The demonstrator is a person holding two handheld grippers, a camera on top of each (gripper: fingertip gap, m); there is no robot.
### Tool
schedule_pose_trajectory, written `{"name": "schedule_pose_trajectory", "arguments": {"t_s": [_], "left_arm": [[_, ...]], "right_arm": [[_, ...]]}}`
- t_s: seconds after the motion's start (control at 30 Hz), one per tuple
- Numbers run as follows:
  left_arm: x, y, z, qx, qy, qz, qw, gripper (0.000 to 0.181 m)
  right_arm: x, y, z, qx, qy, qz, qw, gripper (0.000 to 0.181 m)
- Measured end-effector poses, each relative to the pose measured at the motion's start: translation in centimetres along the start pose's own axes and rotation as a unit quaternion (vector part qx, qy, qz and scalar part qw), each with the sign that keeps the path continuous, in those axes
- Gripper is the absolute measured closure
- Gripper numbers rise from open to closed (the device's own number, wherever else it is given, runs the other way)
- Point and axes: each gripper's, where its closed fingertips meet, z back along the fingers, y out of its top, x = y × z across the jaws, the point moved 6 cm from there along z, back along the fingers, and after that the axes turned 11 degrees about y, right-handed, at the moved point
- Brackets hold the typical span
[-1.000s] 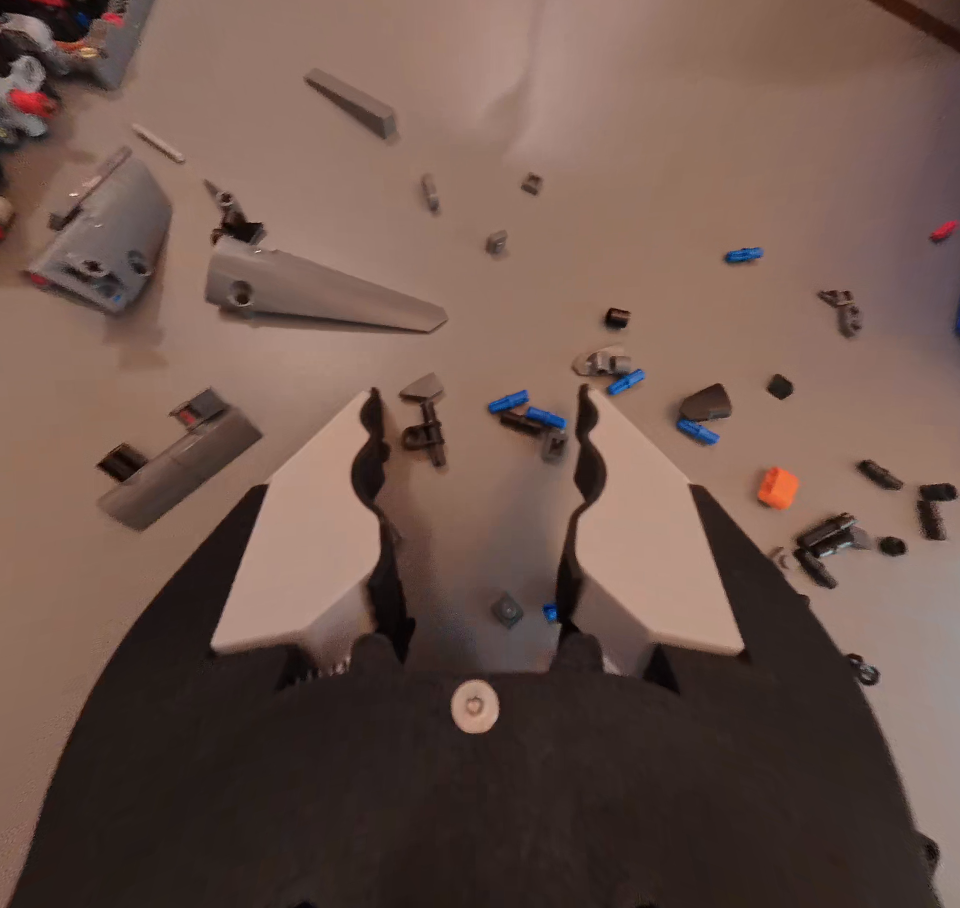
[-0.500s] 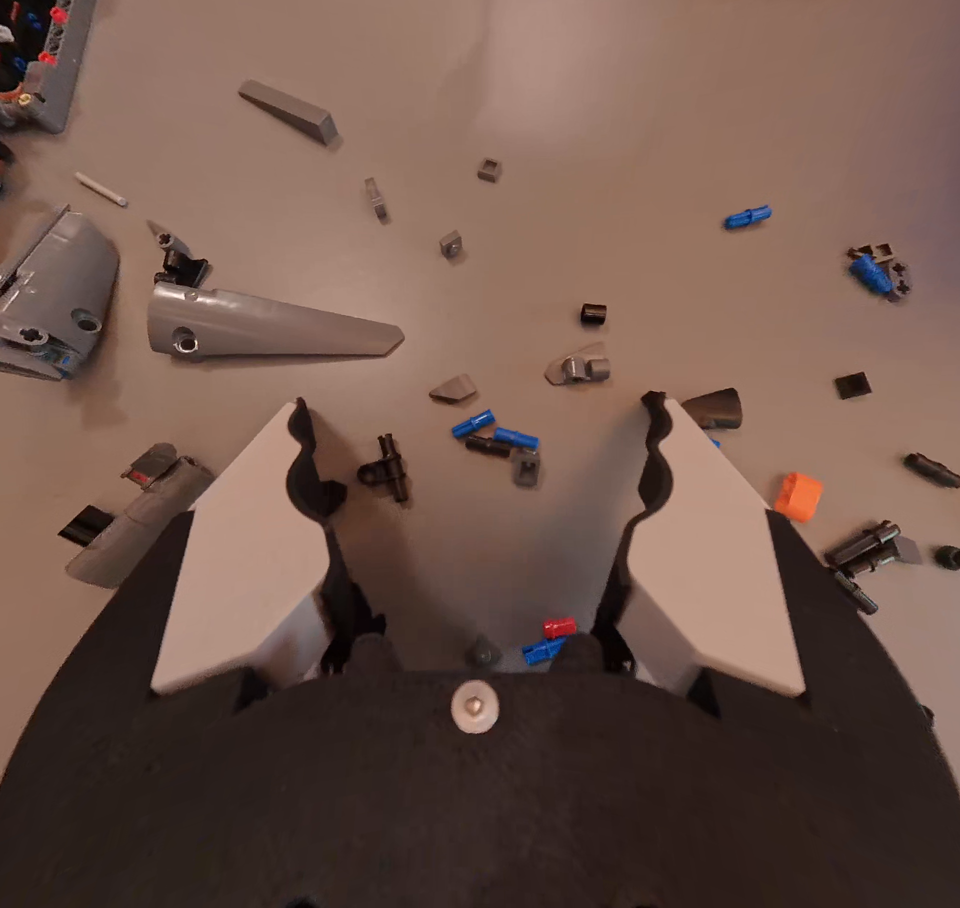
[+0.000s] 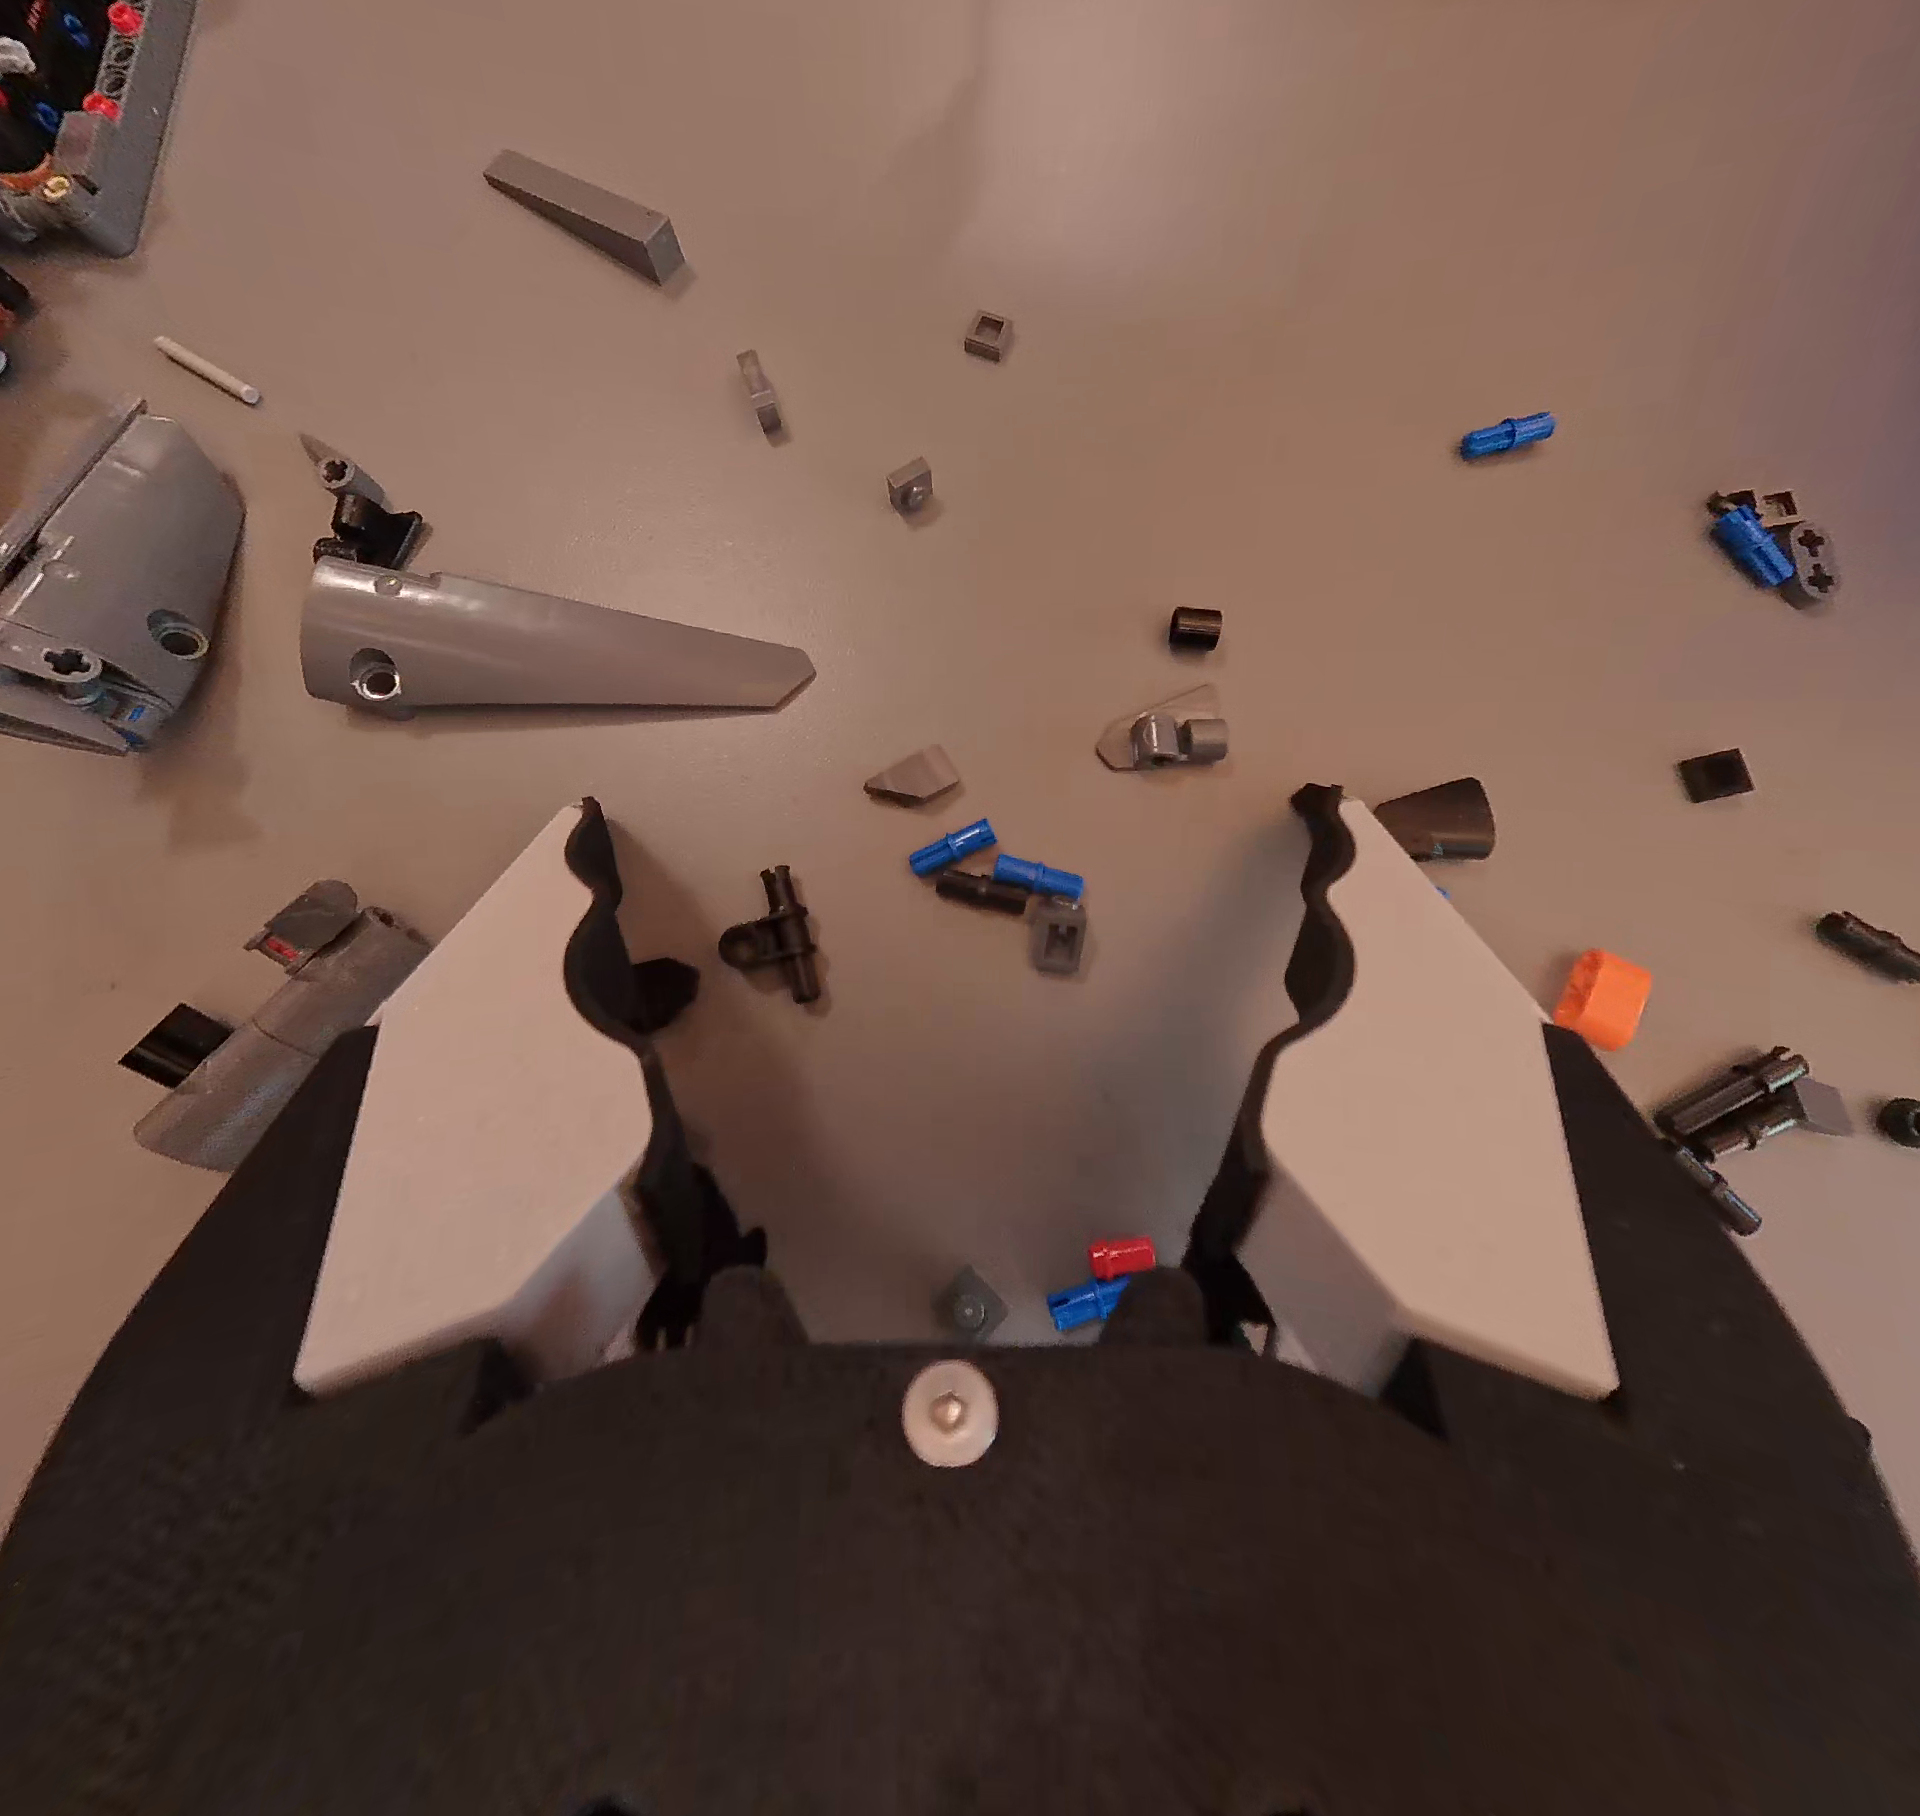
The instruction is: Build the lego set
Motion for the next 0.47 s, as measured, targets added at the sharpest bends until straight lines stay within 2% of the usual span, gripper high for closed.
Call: {"name": "schedule_pose_trajectory", "arguments": {"t_s": [0.47], "left_arm": [[0.06, 0.35, -0.34, -0.001, -0.004, -0.005, 1.0, 0.023]], "right_arm": [[-0.05, -0.1, 0.08, 0.0, 0.0, 0.0, 1.0, 0.052]]}}
